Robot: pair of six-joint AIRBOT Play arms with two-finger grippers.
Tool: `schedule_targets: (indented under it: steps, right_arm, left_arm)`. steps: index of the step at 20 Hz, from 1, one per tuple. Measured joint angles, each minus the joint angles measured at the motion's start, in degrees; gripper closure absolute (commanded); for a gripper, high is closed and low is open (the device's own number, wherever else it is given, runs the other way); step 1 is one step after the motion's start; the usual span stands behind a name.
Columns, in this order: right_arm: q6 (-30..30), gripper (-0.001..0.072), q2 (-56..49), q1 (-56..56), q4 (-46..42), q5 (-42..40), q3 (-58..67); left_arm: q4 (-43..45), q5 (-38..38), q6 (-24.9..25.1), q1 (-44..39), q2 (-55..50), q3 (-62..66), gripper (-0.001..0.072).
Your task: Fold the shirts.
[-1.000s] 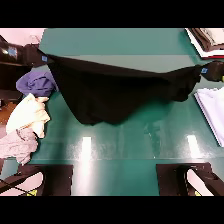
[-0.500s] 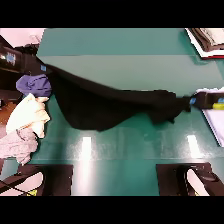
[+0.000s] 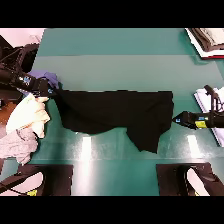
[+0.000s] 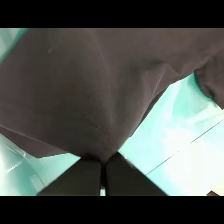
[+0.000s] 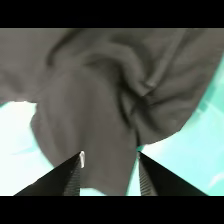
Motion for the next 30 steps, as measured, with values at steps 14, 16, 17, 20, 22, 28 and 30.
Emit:
schedule_targets:
  steps: [14,16,17,20,22,28,30]
  right_arm:
    - [-1.9,0.0396,-26.7,10.6,0.0,-12.9,7.5]
    - [-2.2,0.0396,-27.4,11.7,-0.1,-12.9,7.8]
    - [-2.4,0.0396,-27.5,12.0,-0.1,-12.6,7.9]
    - [-2.9,0.0396,-26.4,11.9,-0.2,-11.6,8.1]
    - [-3.5,0.0395,-24.9,11.0,-0.2,-11.4,8.2]
    - [-6.0,0.0394,-23.3,11.2,-0.3,-12.0,6.6]
    - [-6.5,0.0394,-23.3,12.0,-0.3,-12.6,5.9]
  left_arm:
    - [0.5,1.1,0.0,0.0,0.0,-0.8,0.0684]
    - [0.6,1.2,0.0,0.0,0.0,-0.8,0.0683]
    - [0.6,1.2,0.0,0.0,0.0,-0.8,0.0683]
    - [0.6,1.2,0.1,0.0,0.0,-0.8,0.0683]
    - [0.6,1.2,0.1,0.0,0.0,-0.8,0.0683]
    - [0.6,1.3,0.1,0.0,0.0,-0.8,0.0683]
    - [0.6,1.3,0.1,0.0,0.0,-0.8,0.0683]
